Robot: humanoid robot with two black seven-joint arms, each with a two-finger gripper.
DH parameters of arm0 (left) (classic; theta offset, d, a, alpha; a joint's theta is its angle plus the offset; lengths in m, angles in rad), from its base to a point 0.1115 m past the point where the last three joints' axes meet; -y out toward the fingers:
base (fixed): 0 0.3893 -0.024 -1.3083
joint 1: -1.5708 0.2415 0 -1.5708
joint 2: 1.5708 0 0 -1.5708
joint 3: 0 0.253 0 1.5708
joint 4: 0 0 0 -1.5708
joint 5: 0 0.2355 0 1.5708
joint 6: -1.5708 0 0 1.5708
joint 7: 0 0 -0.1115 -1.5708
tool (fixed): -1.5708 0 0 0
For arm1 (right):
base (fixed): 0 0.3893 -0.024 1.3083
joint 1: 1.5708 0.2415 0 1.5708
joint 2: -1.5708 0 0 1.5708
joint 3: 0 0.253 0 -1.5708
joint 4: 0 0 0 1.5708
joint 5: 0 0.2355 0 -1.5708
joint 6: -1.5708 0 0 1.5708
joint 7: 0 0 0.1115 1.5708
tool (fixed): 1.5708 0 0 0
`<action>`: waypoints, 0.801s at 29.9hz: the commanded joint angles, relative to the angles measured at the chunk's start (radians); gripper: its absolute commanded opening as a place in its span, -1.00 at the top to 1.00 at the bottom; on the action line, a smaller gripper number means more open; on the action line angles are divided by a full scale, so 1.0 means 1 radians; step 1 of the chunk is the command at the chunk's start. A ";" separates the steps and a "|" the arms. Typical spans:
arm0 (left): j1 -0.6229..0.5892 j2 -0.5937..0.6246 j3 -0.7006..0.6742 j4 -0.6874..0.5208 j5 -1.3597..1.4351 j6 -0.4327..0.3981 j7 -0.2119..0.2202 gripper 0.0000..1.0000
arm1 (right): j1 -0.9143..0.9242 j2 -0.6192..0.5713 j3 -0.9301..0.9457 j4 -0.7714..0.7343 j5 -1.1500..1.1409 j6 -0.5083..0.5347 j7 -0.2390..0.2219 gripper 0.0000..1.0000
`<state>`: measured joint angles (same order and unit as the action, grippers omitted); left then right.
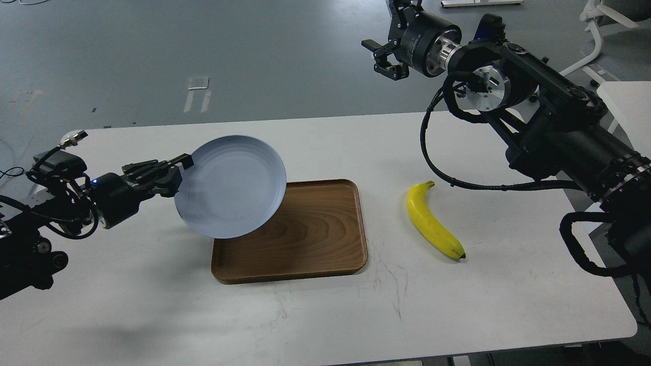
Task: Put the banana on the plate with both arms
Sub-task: 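Grip the plate rim with the left gripper and lift it over the tray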
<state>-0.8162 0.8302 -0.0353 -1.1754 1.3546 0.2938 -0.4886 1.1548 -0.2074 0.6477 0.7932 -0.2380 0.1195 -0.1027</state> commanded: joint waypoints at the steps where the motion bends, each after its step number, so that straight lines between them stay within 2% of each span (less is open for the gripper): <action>1: -0.041 -0.051 0.000 -0.015 0.001 -0.025 0.000 1.00 | 0.008 0.013 -0.002 -0.002 0.000 0.000 -0.002 -1.00; 13: -0.110 -0.158 0.055 -0.013 0.026 -0.030 0.000 1.00 | 0.006 0.013 -0.002 -0.005 0.000 0.002 -0.002 -1.00; 24: -0.126 -0.259 0.107 0.069 0.028 -0.030 0.000 1.00 | 0.003 0.025 -0.003 -0.006 0.000 0.002 -0.002 -1.00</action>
<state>-0.9391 0.6005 0.0508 -1.1360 1.3823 0.2632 -0.4886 1.1595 -0.1831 0.6442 0.7871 -0.2377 0.1212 -0.1043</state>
